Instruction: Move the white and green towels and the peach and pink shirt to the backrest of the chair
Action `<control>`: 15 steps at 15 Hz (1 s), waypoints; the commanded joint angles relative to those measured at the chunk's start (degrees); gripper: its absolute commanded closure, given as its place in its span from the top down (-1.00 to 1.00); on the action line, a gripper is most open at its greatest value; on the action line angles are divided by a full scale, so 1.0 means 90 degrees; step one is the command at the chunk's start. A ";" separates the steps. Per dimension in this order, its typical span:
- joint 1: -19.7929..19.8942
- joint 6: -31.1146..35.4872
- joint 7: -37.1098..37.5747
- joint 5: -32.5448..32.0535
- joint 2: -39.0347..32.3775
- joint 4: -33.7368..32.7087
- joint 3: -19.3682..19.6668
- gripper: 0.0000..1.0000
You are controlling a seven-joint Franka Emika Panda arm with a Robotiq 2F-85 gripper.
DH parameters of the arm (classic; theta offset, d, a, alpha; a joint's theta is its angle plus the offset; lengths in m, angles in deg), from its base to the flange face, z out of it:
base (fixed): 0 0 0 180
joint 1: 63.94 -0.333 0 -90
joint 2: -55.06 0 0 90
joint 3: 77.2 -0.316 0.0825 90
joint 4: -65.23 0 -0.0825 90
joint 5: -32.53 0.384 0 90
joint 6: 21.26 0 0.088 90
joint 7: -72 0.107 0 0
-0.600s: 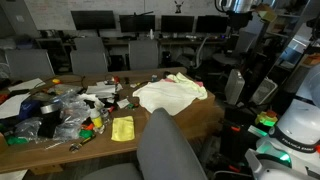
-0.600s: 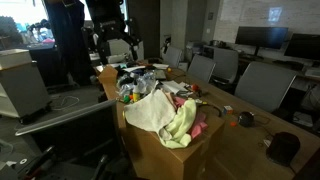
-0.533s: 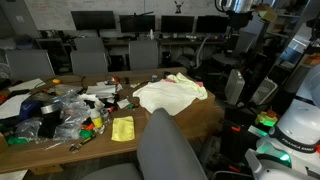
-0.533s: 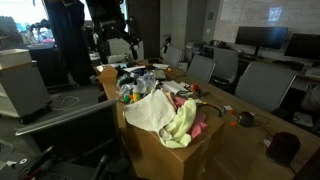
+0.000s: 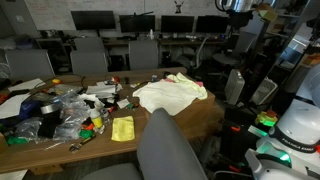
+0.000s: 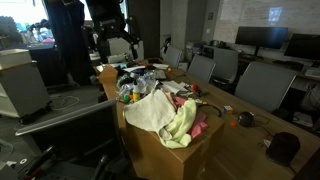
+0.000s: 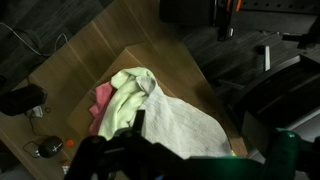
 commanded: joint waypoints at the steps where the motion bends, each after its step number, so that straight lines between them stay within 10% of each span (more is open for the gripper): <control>1: -0.0090 -0.0035 0.0048 -0.0048 0.0006 -0.0017 0.0066 1.00; 10: -0.0094 0.0187 0.0104 -0.0078 -0.0122 -0.0111 0.0077 1.00; 15: -0.0037 0.1112 0.0569 0.0054 -0.1835 -0.1083 0.0185 1.00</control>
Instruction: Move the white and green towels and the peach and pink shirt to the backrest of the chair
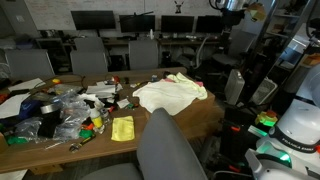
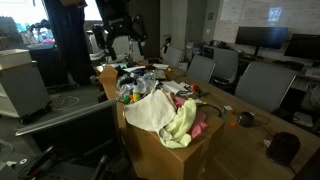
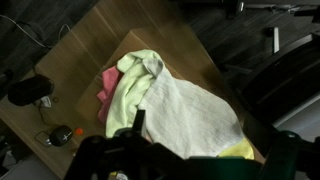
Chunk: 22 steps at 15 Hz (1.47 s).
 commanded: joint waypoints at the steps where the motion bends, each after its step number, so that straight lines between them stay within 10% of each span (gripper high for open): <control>1: 0.0000 0.0668 0.0352 0.0082 -0.1581 -0.0930 0.0163 1.00; 13: 0.0779 0.0585 0.0065 0.1803 -0.6052 -0.3314 0.0679 1.00; 22: 0.1655 -0.0298 -0.0418 0.3219 -0.7603 -0.4441 0.0352 1.00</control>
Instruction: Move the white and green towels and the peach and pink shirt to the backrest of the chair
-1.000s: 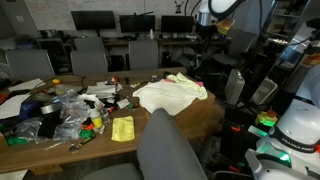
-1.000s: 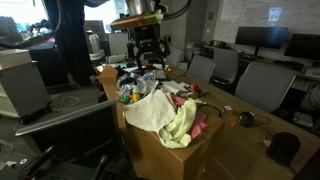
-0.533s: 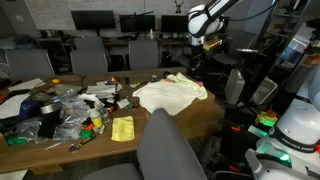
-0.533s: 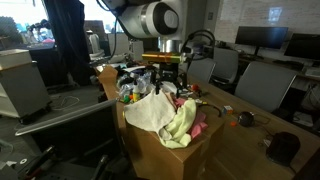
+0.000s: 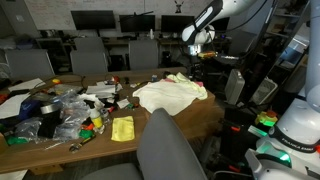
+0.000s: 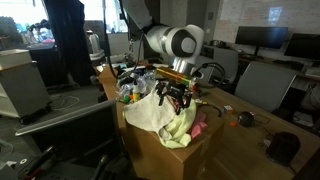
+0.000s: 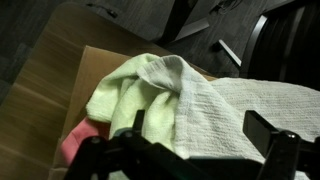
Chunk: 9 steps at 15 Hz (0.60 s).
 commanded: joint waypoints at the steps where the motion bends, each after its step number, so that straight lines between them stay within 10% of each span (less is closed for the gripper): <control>1: 0.0346 -0.0441 -0.0111 0.0413 -0.0563 -0.0574 -0.0181 1.00; 9: 0.0317 -0.0242 -0.0012 0.0392 -0.0911 -0.0348 -0.0407 1.00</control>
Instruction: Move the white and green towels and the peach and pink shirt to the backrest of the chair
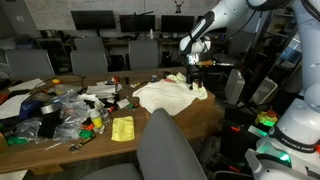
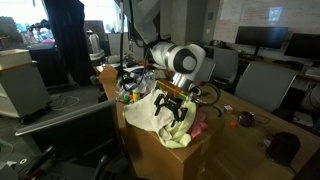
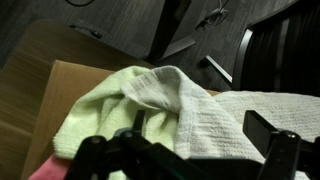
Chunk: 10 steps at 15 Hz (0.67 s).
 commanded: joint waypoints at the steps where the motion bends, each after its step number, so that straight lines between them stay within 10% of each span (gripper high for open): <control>1: 0.0005 -0.0023 -0.0021 0.0068 -0.0111 -0.0060 -0.0147 1.00; 10: 0.0021 0.0009 -0.0073 0.0001 -0.0538 -0.0102 -0.0233 1.00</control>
